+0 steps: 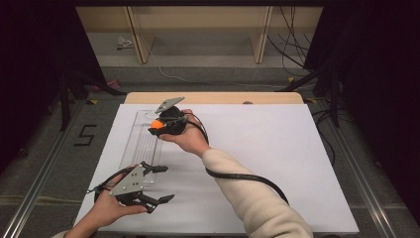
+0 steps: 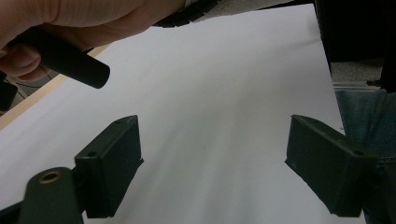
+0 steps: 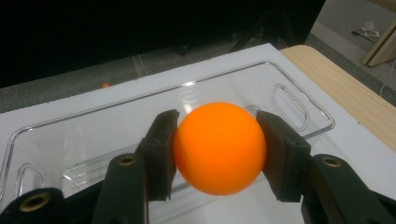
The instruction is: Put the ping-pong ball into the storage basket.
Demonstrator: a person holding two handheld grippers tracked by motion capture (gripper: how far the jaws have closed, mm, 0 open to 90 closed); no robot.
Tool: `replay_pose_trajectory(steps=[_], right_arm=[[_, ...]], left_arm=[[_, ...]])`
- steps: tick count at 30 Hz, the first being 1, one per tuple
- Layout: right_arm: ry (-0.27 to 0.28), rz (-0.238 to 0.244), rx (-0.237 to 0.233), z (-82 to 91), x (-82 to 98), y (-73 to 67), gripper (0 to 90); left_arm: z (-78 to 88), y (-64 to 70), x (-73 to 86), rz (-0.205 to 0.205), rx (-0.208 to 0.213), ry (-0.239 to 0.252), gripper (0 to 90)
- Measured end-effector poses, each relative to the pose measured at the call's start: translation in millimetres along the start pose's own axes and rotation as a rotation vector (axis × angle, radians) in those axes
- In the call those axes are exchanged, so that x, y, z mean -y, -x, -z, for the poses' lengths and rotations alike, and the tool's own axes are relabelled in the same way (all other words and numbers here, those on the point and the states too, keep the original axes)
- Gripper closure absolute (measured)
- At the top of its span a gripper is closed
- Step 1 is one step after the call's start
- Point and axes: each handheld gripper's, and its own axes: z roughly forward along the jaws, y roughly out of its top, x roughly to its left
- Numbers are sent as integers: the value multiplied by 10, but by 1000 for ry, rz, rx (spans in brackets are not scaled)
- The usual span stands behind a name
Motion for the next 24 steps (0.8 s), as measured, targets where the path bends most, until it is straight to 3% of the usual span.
replay_pose_trajectory(steps=[24], right_arm=[[-25, 12, -20, -194, -82, -40, 514]], left_arm=[[0, 2, 1, -1, 4, -2, 176]])
